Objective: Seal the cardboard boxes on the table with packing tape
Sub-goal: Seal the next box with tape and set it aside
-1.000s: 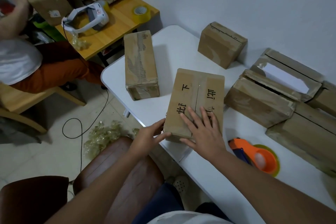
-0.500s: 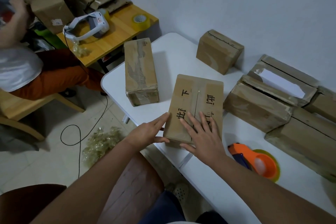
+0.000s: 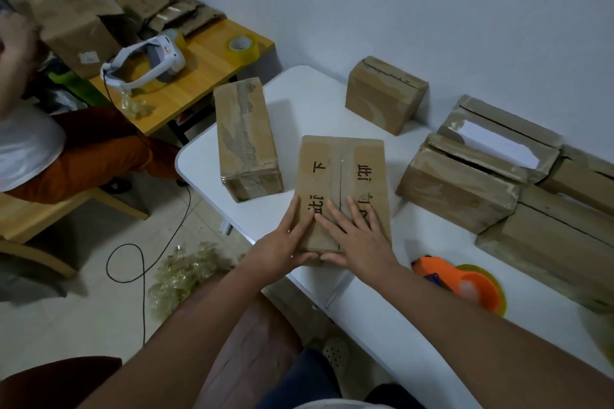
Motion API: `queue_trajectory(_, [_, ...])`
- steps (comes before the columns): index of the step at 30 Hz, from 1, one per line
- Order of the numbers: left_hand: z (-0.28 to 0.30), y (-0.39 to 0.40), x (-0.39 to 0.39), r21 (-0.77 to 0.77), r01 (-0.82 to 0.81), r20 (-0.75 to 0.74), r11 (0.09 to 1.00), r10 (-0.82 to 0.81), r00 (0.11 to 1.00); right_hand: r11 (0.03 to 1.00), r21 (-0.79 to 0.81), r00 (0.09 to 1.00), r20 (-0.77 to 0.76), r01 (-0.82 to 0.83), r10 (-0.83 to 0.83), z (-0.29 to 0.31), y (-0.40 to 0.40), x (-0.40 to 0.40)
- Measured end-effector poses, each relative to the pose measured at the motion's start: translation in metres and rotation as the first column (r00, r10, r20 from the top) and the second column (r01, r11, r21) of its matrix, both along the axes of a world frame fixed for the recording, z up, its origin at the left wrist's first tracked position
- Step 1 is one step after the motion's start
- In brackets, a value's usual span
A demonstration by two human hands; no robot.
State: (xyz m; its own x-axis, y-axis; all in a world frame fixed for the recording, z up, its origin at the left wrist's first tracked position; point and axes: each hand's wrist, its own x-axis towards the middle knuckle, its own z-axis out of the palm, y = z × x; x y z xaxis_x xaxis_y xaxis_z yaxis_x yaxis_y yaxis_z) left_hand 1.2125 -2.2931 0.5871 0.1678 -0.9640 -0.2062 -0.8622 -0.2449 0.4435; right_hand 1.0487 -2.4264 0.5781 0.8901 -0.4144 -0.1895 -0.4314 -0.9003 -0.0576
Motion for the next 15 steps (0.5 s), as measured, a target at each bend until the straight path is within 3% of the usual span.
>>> queue_trajectory(2, [0.0, -0.006, -0.003, 0.016, -0.082, 0.032, 0.997, 0.081, 0.996, 0.998, 0.027, 0.998, 0.025, -0.05, 0.05, 0.008, -0.019, 0.008])
queue_trajectory(4, [-0.003, -0.014, -0.008, -0.028, -0.153, 0.129, 0.988, 0.155, 0.979, 0.997, 0.08, 0.993, 0.113, 0.003, -0.012, 0.017, -0.034, 0.009])
queue_trajectory(5, [-0.003, -0.018, -0.011, -0.096, -0.155, 0.217, 0.983, 0.172, 0.961, 0.984, 0.147, 0.973, 0.193, 0.096, -0.123, 0.02, -0.038, 0.006])
queue_trajectory(7, [-0.006, -0.03, -0.018, -0.218, -0.046, 0.36, 0.975, 0.125, 0.925, 0.876, 0.349, 0.84, 0.314, 0.332, -0.443, 0.022, -0.044, -0.003])
queue_trajectory(9, [-0.01, -0.044, -0.021, -0.183, 0.136, 0.402, 0.974, -0.052, 0.914, 0.726, 0.496, 0.694, 0.296, 0.475, -0.656, 0.022, -0.05, -0.013])
queue_trajectory(11, [-0.011, -0.059, -0.017, -0.078, 0.173, 0.386, 0.982, -0.13, 0.913, 0.69, 0.517, 0.696, 0.227, 0.507, -0.681, 0.022, -0.054, -0.021])
queue_trajectory(15, [-0.006, -0.098, 0.0, -0.026, 0.039, 0.401, 0.999, -0.026, 0.916, 0.669, 0.556, 0.706, 0.194, 0.493, -0.681, 0.024, -0.065, -0.032])
